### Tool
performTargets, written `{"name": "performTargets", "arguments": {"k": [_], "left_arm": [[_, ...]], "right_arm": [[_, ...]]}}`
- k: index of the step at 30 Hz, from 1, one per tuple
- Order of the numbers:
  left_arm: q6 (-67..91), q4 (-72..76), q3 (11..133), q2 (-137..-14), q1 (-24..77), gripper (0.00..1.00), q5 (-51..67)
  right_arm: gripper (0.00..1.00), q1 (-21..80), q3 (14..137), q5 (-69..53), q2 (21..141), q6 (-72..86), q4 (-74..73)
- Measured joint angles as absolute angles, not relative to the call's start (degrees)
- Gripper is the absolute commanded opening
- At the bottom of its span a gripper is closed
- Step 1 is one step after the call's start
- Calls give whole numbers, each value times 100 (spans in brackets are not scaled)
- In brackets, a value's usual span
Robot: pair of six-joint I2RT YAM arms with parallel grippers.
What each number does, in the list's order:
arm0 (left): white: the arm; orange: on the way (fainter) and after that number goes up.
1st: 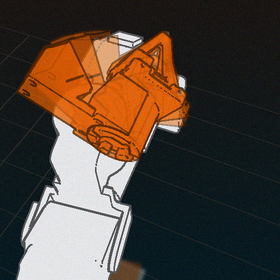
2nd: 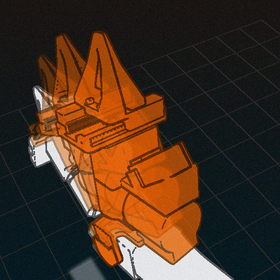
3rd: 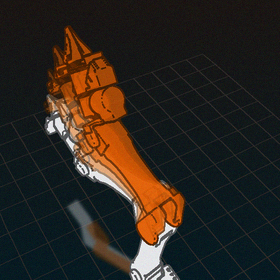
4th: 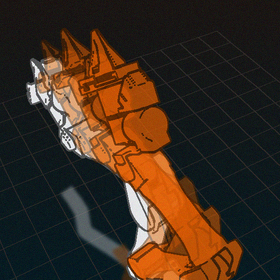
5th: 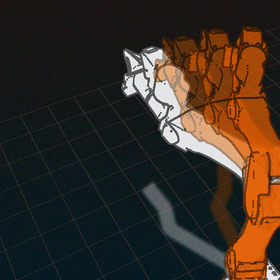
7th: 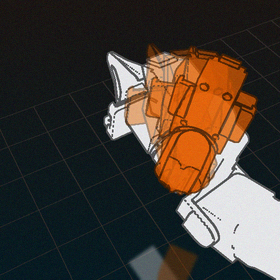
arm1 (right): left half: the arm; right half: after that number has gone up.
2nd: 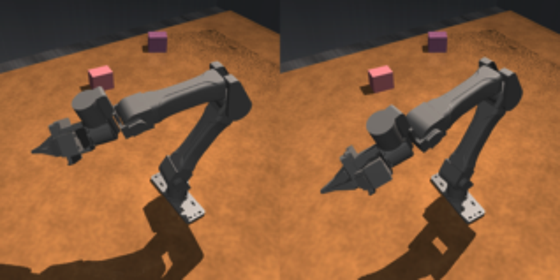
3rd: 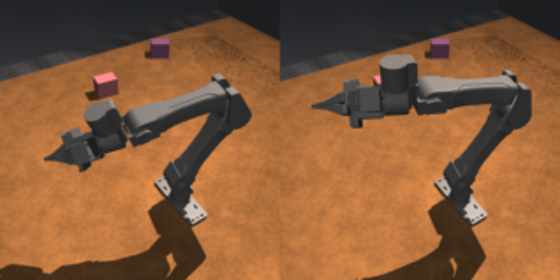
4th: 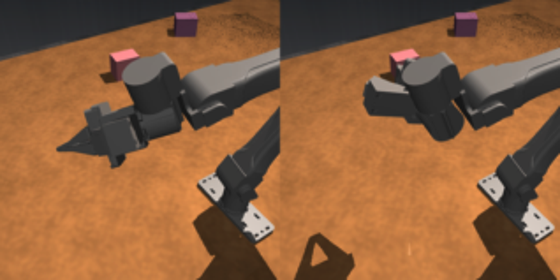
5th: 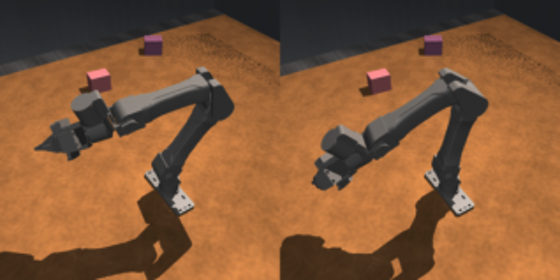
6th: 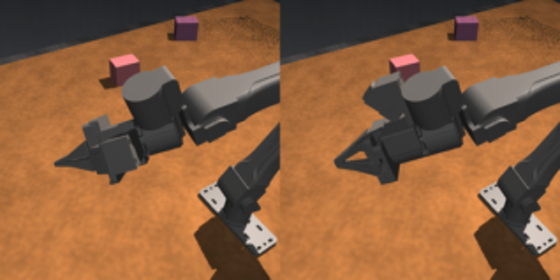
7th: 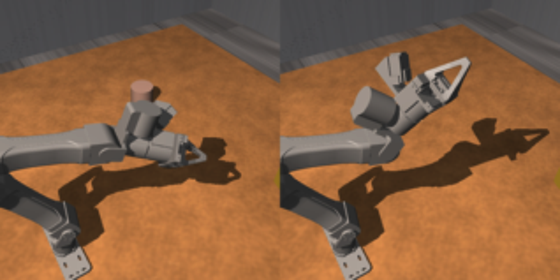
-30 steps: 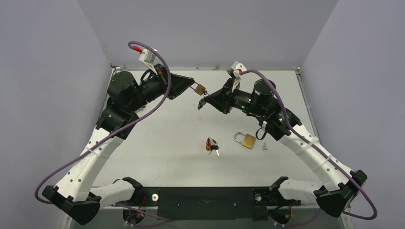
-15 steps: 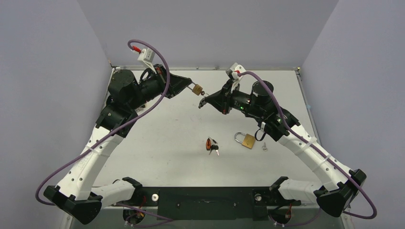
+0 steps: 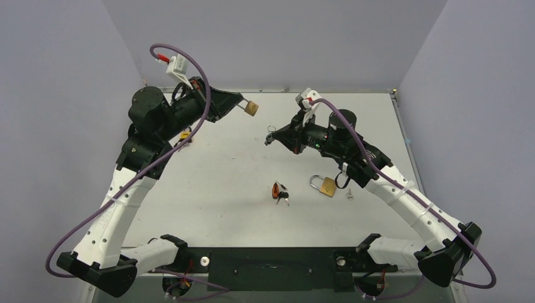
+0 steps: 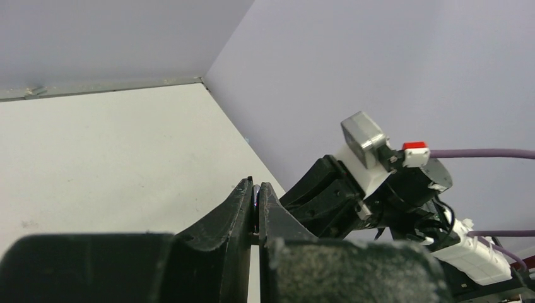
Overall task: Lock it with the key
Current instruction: Lock the lock, then place the lock at the center of the board, then place the key at the center of the board.
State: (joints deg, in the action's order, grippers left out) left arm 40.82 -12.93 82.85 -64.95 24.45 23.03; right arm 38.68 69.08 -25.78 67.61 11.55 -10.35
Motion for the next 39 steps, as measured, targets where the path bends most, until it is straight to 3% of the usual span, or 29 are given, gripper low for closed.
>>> {"name": "performTargets", "arguments": {"k": [10,18,26,39], "left_arm": [[4027,-1485,8237,-6453,2383,0,2043],[3909,-1791,6501,-6139,2526,0,871],[3962,-1841,4644,-6003,3509,0,-681],[4259,-882,3404,-6449,4257,0,-1745]], "right_arm": [[0,3872,6820,-2421,6853,1133,-1111],[0,4185,7111,-2027,7712,1262,-1411],[0,4587,6930,-1649,8659,1826,-1619],[0,4700,6198,-1540,9367,2832,-1385]]}}
